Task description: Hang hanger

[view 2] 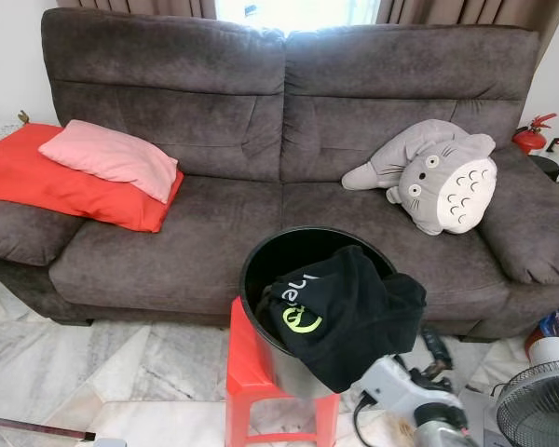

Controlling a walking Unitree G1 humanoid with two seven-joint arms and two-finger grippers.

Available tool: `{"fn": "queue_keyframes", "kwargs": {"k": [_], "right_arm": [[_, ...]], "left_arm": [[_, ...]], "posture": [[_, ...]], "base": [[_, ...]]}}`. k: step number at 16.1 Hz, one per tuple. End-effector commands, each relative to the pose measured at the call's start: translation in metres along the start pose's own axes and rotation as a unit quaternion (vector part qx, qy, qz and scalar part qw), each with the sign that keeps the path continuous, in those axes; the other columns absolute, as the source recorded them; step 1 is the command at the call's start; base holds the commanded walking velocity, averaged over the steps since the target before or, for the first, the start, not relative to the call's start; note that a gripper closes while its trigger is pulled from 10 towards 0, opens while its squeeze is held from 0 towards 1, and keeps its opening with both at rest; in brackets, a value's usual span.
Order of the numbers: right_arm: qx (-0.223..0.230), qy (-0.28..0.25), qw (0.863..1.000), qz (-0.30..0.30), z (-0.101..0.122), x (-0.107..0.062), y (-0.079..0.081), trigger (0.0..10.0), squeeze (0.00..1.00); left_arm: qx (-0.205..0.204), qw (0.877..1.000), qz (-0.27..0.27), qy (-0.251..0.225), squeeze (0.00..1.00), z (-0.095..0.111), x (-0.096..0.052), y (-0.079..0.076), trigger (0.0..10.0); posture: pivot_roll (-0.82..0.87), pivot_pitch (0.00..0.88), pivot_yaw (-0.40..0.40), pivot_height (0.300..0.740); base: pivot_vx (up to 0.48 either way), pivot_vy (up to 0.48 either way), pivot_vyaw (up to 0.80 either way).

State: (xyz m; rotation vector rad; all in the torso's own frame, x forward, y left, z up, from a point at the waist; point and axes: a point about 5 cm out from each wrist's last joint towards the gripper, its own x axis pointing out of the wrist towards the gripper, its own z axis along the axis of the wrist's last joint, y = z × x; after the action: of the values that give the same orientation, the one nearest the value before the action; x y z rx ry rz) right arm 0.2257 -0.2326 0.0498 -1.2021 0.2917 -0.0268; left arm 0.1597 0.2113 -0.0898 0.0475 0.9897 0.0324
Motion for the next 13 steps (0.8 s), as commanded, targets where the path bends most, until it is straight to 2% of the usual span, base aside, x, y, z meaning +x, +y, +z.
{"fn": "queue_keyframes", "kwargs": {"k": [1, 3, 5, 9, 11, 13], "right_arm": [[0.004, -0.005, 1.0, 0.003, 0.002, -0.003, 0.002, 10.0, 0.0], [0.023, 0.017, 0.999, 0.017, -0.001, -0.005, 0.01, 10.0, 0.0], [0.021, 0.009, 1.0, 0.016, 0.003, -0.004, 0.01, 10.0, 0.0], [-0.014, -0.011, 0.999, -0.045, 0.005, 0.006, -0.014, 10.0, 0.0], [-0.01, -0.011, 0.998, -0.057, 0.005, 0.004, -0.016, 10.0, 0.0], [-0.01, -0.011, 0.998, -0.054, 0.007, 0.003, -0.014, 10.0, 0.0]], "left_arm": [[-0.002, 1.0, 0.005, 0.01, 0.0, -0.008, -0.002, 0.005, 10.0], [0.0, 1.0, 0.003, 0.01, 0.0, -0.011, -0.003, 0.005, 10.0], [0.0, 1.0, 0.001, 0.009, 0.0, -0.012, -0.003, 0.002, 10.0], [-0.001, 1.0, 0.0, 0.012, 0.0, -0.02, -0.005, -0.001, 10.0], [-0.002, 1.0, 0.001, 0.012, 0.0, -0.021, -0.006, 0.001, 10.0], [-0.002, 1.0, 0.005, 0.014, 0.0, -0.024, -0.008, 0.011, 10.0]], "posture": [[-0.11, 0.05, 0.001, 0.74], [-0.11, 0.05, 0.003, 0.74], [-0.11, 0.049, 0.002, 0.74], [-0.11, 0.052, -0.001, 0.74], [-0.11, 0.053, 0.0, 0.74], [-0.11, 0.055, 0.002, 0.74]], "base": [[0.0, 0.0, 0.0], [0.0, 0.0, 0.0], [0.0, 0.0, 0.0], [0.0, 0.0, 0.0], [0.0, 0.0, 0.0], [0.0, 0.0, 0.0]]}}
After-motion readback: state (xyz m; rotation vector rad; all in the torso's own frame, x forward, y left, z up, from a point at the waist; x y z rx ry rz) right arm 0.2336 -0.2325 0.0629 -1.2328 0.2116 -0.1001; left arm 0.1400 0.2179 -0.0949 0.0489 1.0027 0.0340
